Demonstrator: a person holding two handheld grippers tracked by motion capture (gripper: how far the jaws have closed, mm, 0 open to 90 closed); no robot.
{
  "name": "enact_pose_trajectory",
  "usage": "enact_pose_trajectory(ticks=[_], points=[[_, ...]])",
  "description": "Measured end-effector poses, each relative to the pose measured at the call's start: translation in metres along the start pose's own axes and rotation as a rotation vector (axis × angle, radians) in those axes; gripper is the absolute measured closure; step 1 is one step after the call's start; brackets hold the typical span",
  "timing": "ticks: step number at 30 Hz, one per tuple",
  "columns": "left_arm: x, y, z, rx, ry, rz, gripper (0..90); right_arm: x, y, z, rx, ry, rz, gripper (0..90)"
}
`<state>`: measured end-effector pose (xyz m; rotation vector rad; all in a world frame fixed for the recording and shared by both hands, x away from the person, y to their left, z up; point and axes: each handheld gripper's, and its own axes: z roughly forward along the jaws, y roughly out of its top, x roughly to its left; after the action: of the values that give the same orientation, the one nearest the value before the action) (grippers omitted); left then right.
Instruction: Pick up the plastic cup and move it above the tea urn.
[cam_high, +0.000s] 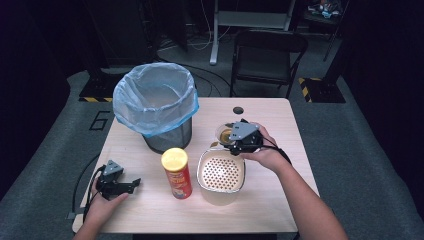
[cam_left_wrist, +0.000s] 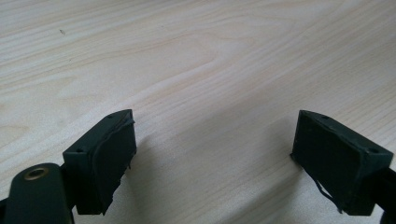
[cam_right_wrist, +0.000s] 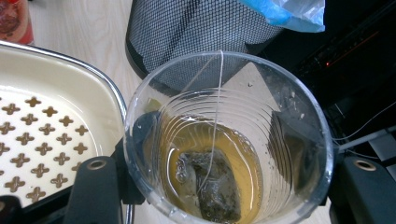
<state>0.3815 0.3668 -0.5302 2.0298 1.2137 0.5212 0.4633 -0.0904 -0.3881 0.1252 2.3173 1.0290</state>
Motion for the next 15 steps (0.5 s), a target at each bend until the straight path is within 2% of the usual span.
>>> enact_pose_trajectory(ticks=[15], points=[[0.0001, 0.0001, -0.0002, 0.004, -0.001, 0.001, 13.3, 0.0075, 0.0011, -0.0063, -0.044, -0.034, -0.086, 35.3]])
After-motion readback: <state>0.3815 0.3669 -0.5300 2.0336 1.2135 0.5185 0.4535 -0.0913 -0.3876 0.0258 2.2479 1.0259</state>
